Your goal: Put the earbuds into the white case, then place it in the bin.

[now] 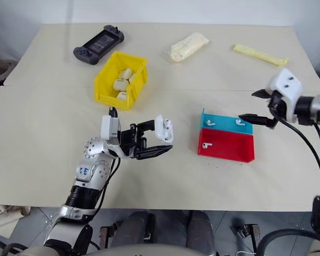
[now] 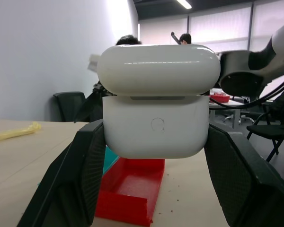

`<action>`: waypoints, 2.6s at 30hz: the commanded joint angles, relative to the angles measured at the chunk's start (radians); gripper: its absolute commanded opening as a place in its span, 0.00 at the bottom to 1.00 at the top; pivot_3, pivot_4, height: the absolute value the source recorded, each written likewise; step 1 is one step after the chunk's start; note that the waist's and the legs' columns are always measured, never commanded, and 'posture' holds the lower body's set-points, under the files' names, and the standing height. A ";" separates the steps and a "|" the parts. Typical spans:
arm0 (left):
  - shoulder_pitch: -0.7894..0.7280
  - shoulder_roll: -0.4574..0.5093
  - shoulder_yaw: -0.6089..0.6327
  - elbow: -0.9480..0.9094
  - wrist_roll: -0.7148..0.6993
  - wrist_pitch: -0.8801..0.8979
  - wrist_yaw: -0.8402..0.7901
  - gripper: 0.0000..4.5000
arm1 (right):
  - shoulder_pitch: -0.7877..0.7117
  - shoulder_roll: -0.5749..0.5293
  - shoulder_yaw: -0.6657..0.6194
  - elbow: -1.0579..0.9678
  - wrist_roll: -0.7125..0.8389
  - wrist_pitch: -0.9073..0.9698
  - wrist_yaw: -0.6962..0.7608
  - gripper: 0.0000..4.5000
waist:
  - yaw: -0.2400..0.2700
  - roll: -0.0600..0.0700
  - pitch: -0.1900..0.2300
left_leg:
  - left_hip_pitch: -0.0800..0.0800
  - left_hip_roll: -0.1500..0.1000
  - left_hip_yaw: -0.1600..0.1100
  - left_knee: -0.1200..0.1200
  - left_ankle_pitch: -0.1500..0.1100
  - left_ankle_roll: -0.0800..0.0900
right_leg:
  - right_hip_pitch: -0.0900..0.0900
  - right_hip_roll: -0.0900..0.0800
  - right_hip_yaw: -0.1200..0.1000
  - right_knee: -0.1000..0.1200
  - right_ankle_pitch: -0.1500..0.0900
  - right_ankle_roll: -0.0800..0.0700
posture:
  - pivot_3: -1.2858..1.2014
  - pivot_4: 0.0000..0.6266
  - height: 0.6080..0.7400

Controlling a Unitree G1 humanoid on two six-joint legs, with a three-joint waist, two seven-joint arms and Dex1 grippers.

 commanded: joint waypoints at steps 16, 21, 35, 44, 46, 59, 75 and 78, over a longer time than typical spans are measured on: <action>0.021 -0.034 -0.009 -0.035 0.015 -0.062 0.050 0.62 | -0.324 0.134 0.266 0.439 -0.357 -0.272 0.141 0.99 | -0.015 0.000 0.000 | 0.000 0.001 0.001 0.000 0.000 0.000 | -0.001 0.000 0.000 0.001 0.000 0.000 | 0.52 0.24 1.00; 0.031 -0.033 -0.010 -0.047 0.014 -0.063 0.063 0.62 | -0.338 0.157 0.281 0.482 -0.399 -0.292 0.137 0.85 | -0.027 0.000 0.000 | 0.000 0.001 0.001 0.000 0.000 0.000 | -0.001 0.000 0.000 0.001 0.000 0.000 | 0.52 0.24 1.00; 0.022 -0.022 -0.004 -0.050 0.011 -0.058 0.069 0.62 | -0.334 0.176 0.265 0.497 -0.405 -0.297 0.136 0.57 | -0.028 0.000 0.000 | 0.001 0.001 0.001 0.000 0.000 0.000 | 0.000 0.000 0.000 0.002 0.000 0.000 | 0.52 0.24 1.00; 0.024 -0.016 -0.003 -0.051 0.009 -0.054 0.067 0.62 | -0.336 0.185 0.260 0.502 -0.406 -0.297 0.120 0.15 | -0.028 0.000 0.000 | 0.001 0.001 0.001 0.000 0.000 0.000 | 0.000 0.000 0.000 0.002 0.000 0.000 | 0.52 0.24 1.00; 0.021 -0.015 -0.002 -0.048 0.009 -0.054 0.068 0.62 | -0.336 0.186 0.259 0.502 -0.406 -0.297 0.119 0.15 | -0.029 0.000 0.000 | 0.001 0.001 0.001 0.000 0.000 0.000 | 0.000 0.000 0.000 0.002 0.000 0.000 | 0.52 0.24 1.00; 0.019 -0.012 -0.005 -0.054 0.004 -0.047 0.066 0.62 | -0.318 0.134 0.115 0.334 -0.254 -0.209 0.186 0.11 | -0.028 0.001 0.000 | 0.001 0.001 0.001 0.000 0.000 0.000 | -0.001 0.000 0.000 0.002 0.000 0.000 | 0.52 0.24 1.00; -0.034 -0.043 0.026 -0.032 -0.069 0.001 0.042 0.62 | 0.289 0.418 -0.518 -0.832 0.869 0.785 -0.236 0.11 | 0.001 0.002 0.001 | 0.001 0.001 -0.001 0.002 0.000 -0.001 | 0.000 0.000 -0.001 0.004 0.000 0.000 | 0.52 0.24 1.00; -0.044 -0.037 0.031 -0.023 -0.065 0.011 0.039 0.62 | 0.312 0.494 -0.557 -0.896 1.060 0.846 -0.399 0.11 | 0.001 0.002 0.001 | 0.001 0.001 -0.001 0.003 0.000 -0.001 | 0.000 0.000 -0.001 0.005 0.000 0.000 | 0.52 0.24 1.00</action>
